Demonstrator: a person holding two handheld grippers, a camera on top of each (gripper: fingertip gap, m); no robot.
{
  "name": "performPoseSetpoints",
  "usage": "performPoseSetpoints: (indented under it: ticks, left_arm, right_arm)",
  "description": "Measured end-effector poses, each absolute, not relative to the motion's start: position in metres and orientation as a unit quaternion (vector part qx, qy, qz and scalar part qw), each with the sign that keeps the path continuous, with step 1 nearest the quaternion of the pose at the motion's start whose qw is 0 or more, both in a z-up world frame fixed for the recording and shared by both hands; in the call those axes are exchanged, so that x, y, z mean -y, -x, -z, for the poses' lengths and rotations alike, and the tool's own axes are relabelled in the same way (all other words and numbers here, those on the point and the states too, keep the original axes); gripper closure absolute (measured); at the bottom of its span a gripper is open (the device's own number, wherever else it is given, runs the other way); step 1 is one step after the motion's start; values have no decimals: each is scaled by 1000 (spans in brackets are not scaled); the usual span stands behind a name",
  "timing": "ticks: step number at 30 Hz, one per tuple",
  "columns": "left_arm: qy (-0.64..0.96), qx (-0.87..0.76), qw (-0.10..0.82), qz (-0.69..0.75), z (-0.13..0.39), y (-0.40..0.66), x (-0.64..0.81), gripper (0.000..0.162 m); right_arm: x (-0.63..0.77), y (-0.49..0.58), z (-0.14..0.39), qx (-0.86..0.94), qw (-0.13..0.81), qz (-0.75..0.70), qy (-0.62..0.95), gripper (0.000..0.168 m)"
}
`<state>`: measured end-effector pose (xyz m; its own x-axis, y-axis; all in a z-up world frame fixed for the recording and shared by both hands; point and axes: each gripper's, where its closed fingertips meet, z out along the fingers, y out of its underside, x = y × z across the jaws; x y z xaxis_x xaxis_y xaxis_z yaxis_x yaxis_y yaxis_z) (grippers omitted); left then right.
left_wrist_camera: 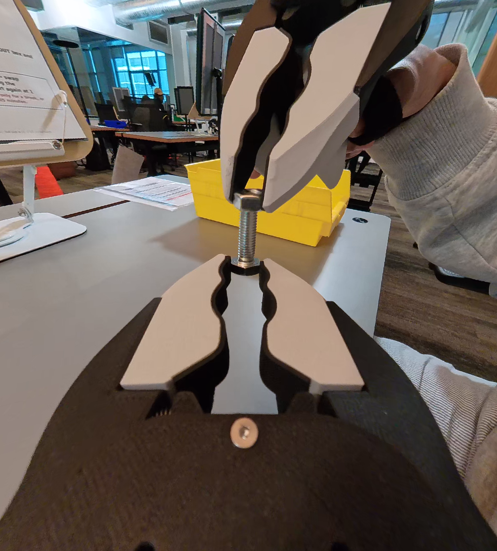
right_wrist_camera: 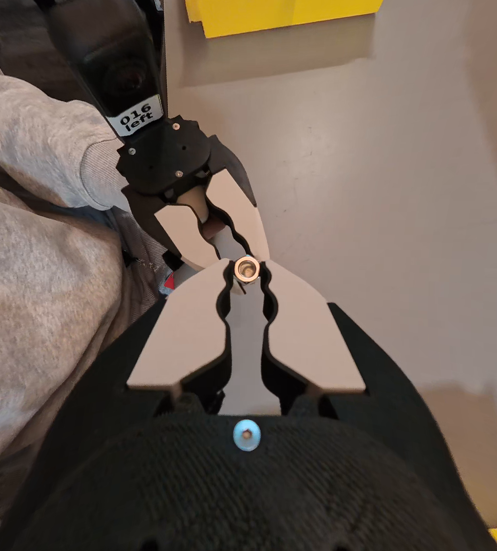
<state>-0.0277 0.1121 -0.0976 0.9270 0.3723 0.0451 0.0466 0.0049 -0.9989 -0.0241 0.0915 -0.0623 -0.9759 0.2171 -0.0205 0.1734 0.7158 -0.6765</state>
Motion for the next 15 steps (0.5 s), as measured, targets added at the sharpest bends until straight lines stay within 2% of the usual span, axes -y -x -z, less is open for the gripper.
performPoseSetpoints:
  ticks: [15]
  left_arm:
    - [680,157,709,-100,93,25,-118,144]
  right_arm:
    - [-97,24,60,925,44,-364,104,151]
